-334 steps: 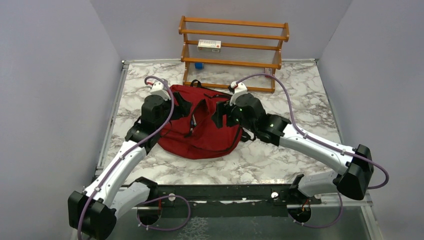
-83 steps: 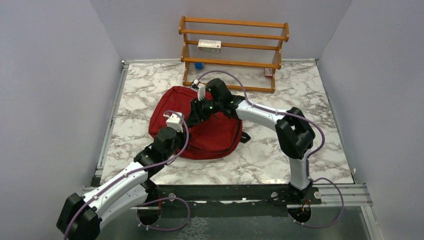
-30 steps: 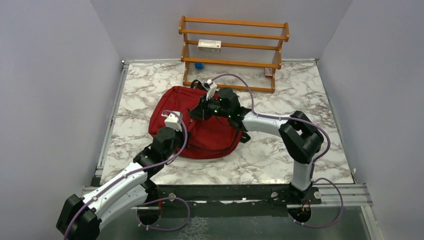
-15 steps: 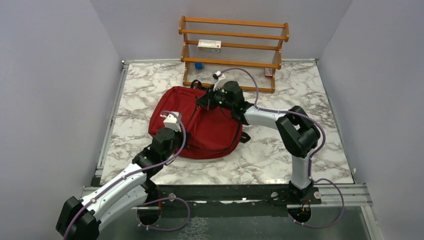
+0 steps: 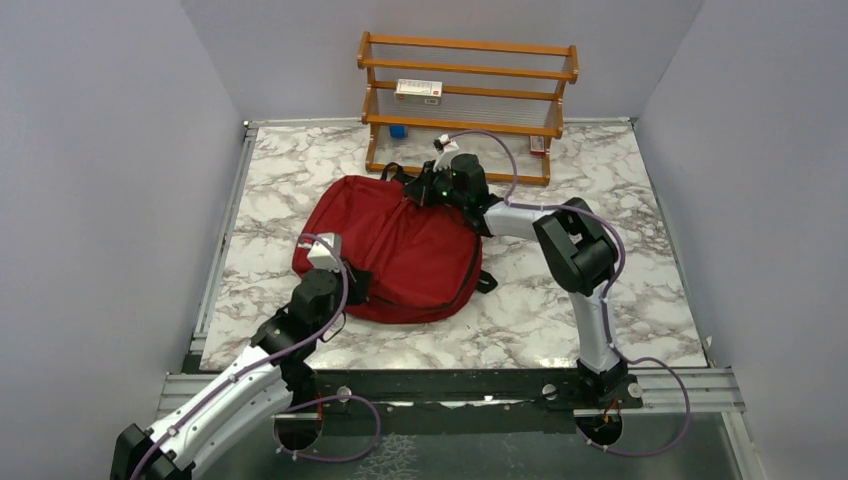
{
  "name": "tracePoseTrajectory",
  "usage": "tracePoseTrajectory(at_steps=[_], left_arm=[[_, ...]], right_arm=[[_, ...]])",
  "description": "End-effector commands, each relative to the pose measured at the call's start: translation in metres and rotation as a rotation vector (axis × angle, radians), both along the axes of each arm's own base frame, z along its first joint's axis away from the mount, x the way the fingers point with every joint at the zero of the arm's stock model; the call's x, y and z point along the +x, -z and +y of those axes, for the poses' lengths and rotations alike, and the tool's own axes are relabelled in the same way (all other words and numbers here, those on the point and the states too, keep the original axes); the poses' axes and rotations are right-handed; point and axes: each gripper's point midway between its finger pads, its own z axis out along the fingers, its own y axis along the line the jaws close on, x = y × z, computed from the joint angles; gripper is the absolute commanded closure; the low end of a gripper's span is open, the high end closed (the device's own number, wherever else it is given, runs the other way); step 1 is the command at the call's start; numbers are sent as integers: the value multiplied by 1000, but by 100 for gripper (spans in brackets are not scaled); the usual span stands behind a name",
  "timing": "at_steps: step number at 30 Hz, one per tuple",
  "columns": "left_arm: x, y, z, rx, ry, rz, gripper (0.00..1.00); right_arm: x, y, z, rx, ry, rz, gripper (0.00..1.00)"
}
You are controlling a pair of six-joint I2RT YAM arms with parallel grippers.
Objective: Pack the student bag
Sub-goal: Zip the student bag at the center of the board.
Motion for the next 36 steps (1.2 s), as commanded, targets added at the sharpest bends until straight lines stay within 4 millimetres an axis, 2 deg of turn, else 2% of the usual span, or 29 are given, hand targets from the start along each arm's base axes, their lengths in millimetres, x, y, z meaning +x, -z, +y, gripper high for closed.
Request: tracePoseTrajectory(at_steps=[1,6,9,12,16,20,23,26,31,36], left_arm=[[-13,14,24,-30,-123,78,100],[-17,5,44,-73,-226,52,100],[-19,5,47,-89,-239,43,100],[-20,9,45,-97,-233,61,100],[-19,10,39,-88,-205,68,99],[-17,2,34,-87,-179,57,72],[-15,-12,29,-92,-154,30,60],[-11,-31,26,-93,-140,-3,47],[-2,-62,19,-63,-99,-62,40],[7,-75,4,-30,-25,-125,38]], right_arm=[[46,-9,-19,-28,117,-112,99],[54,13,-23,-116,136,-92,100],[55,21,-28,-153,152,-93,99],[51,15,-32,-156,150,-115,100],[39,-11,-37,-121,139,-179,100],[31,-33,-43,-124,134,-229,100],[30,-44,-52,-150,161,-254,99],[29,-47,-61,-188,185,-262,100],[18,-59,-72,-201,189,-291,100],[1,-73,-80,-204,171,-299,99]])
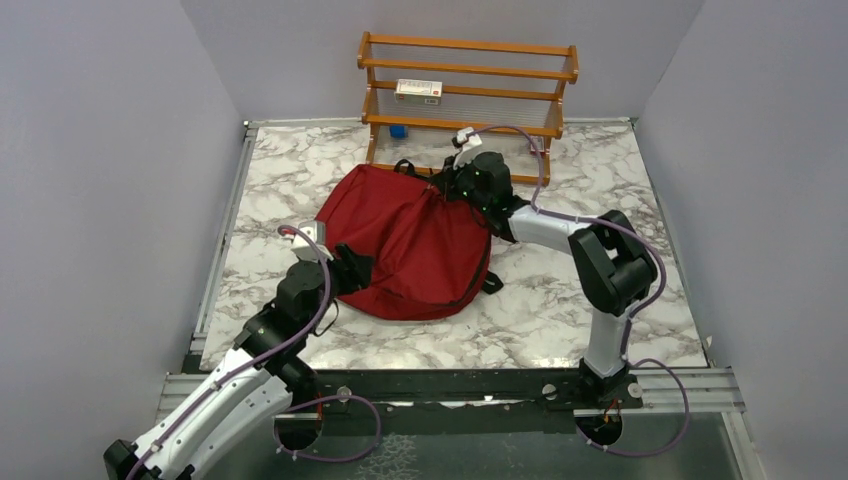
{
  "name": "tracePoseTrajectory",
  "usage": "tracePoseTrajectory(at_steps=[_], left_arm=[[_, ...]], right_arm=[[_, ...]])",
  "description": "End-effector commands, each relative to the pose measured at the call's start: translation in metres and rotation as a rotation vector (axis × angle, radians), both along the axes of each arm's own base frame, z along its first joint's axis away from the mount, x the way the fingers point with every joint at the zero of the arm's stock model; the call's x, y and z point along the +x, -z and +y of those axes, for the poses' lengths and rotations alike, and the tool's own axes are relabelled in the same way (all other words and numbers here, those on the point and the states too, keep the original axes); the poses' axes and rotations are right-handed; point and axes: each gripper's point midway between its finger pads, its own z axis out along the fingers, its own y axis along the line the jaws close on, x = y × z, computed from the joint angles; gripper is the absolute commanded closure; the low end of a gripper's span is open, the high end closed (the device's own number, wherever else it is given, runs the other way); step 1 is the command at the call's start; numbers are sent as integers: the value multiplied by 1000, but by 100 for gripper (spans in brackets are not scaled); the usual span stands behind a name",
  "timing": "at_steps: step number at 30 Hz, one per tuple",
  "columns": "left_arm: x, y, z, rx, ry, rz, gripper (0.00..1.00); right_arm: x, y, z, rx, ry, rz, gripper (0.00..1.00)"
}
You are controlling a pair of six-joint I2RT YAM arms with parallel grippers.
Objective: Pack the student bag
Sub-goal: Zip the student bag at the center of the board, then reset both arms
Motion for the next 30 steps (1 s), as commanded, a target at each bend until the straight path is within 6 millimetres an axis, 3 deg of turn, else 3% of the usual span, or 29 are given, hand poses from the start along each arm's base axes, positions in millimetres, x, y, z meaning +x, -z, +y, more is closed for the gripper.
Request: tracePoseTrajectory(at_steps=[1,4,7,9,12,17,20,26,30], left_arm=[[9,-20,-22,32,116,-94,38],[13,-17,-36,33,168,-99,38],[20,-16,-40,62,172,-97,37],[26,-17,-35,102,144,-95,37],[35,-21,-22,164,82,-101,32],[46,-33,-7,264,26,-107,18],[58,-41,1,292,21,-92,15],[83,-52,43,260,-33,-30,13],[88,-58,74,206,-82,-15,13]], right_arm=[[-5,-37,-20,-1,36,-79,99],[-19,-44,-28,10,35,-77,95],[-31,-49,-39,6,56,-77,76],[-38,-52,-50,-3,88,-73,64],[-52,-62,-66,-13,124,-59,55],[-84,-79,-96,-15,189,-17,48],[-106,-82,-114,-10,224,17,43],[-138,-70,-175,-95,445,104,34],[-164,-77,-201,-90,498,94,27]])
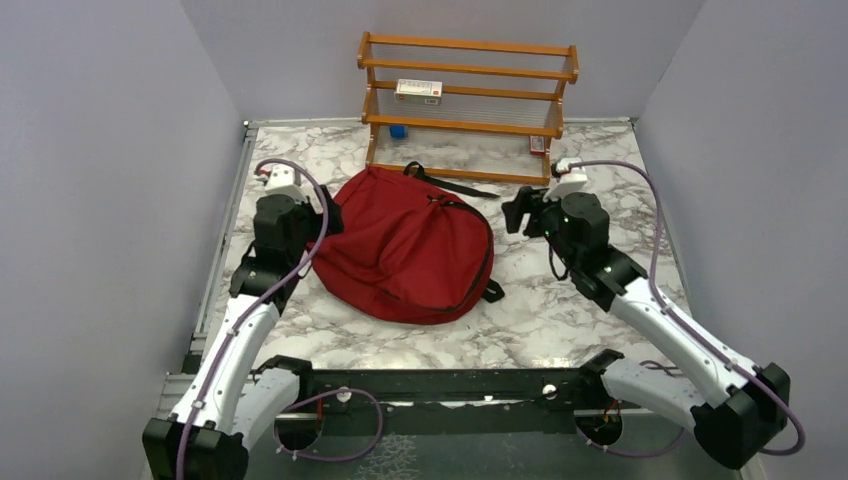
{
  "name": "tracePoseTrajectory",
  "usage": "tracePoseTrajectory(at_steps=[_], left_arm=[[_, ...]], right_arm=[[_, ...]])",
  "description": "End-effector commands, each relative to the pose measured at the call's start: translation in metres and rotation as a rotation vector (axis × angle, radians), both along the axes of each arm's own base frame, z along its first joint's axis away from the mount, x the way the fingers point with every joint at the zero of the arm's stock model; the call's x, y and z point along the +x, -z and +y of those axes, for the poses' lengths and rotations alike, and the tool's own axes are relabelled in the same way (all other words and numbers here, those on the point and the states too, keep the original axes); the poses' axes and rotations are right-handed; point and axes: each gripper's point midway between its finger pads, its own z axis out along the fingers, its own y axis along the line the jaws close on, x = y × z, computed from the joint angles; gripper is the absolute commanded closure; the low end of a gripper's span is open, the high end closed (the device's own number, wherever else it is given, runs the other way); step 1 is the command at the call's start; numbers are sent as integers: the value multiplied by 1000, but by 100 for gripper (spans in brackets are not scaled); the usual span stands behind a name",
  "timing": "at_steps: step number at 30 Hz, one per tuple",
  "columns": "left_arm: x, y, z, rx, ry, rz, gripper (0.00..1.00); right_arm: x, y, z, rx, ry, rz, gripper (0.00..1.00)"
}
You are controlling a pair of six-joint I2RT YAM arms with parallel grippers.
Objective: Pack the student bag
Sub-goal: Reset both arms
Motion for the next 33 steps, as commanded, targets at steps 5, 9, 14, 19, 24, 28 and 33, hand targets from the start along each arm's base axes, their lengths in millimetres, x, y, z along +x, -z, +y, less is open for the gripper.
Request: tracePoseTrajectory(at_steps=[5,9,14,19,24,28,33], left_arm=[[-8,-17,40,5,-66,-9,13],[-17,-18,47,21,-93,-22,12],[-33,-27,58,-7,-162,-101,10],[-42,-12,61,-5,-184,-87,9],[-42,1,58,-4,-177,-61,8],[-41,1,56,6,-164,-59,8],[-41,3,55,17,-165,-54,8]], right_arm=[[-53,4,-64,19,183,19,0],[-68,13,-82,80,257,14,0],[-81,17,-101,144,334,-22,0],[-88,20,-109,123,337,-47,0],[-91,30,-113,94,353,-16,0],[-92,36,-116,83,369,-3,0],[-93,39,-116,74,362,0,0]])
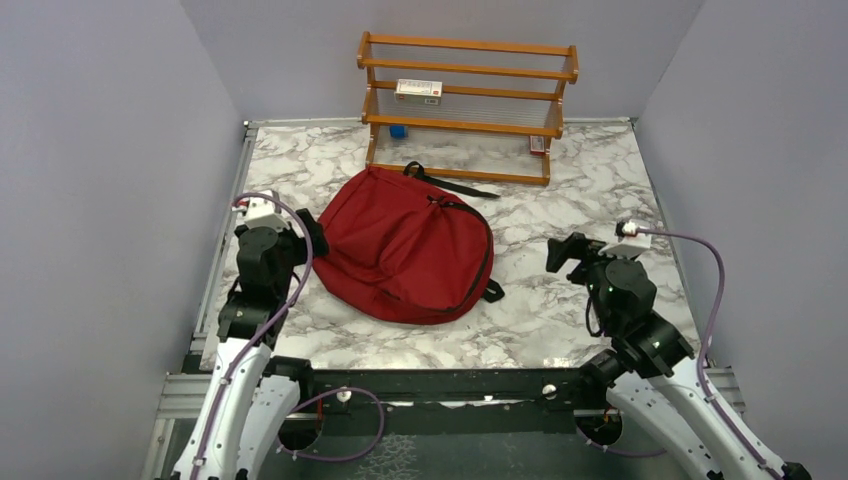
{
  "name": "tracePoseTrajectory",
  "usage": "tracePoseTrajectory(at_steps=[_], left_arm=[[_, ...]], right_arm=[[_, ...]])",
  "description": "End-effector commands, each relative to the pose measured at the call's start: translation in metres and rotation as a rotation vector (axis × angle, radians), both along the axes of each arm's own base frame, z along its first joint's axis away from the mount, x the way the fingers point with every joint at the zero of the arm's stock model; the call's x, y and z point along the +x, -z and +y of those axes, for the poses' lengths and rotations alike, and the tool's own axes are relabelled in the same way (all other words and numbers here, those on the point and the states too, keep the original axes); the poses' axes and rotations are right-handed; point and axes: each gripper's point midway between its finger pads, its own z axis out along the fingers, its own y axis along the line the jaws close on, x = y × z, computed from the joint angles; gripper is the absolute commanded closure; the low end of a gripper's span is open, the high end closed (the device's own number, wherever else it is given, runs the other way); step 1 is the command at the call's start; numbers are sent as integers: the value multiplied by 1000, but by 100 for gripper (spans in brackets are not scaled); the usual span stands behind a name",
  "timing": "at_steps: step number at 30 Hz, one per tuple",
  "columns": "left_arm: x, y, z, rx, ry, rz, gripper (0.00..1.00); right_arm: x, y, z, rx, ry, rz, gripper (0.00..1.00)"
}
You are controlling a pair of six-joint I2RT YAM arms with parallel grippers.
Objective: Pack the student bag
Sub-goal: Reset both arms
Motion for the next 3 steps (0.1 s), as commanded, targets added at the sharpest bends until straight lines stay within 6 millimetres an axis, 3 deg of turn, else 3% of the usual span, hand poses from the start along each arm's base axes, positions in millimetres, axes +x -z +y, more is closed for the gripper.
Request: tracePoseTrajectory(at_steps=[1,3], left_arm=[[0,-2,2,10,-22,-16,8],[0,-4,2,12,-20,-19,6]], right_arm=[[-2,10,-7,-20,32,20,0],[-2,13,-7,-24,30,28,0]])
